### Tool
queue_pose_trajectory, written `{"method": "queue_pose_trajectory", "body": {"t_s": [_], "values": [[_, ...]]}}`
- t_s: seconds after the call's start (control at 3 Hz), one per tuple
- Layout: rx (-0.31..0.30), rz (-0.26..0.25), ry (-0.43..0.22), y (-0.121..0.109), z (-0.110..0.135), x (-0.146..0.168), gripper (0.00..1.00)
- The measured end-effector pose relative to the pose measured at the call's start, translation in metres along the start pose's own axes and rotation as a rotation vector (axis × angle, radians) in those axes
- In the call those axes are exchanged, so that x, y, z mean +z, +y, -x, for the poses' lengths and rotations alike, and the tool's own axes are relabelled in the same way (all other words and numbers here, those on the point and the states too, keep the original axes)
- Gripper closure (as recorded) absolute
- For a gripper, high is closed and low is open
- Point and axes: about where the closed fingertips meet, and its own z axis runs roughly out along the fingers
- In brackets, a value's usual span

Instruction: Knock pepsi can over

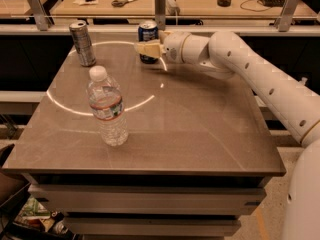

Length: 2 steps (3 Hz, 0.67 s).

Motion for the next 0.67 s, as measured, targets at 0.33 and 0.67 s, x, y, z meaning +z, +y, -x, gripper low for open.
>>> {"method": "queue_pose_trajectory", "body": {"t_s": [0.33, 0.67], "values": [[0.003, 0.010, -0.019, 0.0030, -0.0056, 0.0077, 0.64], [0.003, 0.014, -0.019, 0.0053, -0.0055, 0.0101, 0.88]]}}
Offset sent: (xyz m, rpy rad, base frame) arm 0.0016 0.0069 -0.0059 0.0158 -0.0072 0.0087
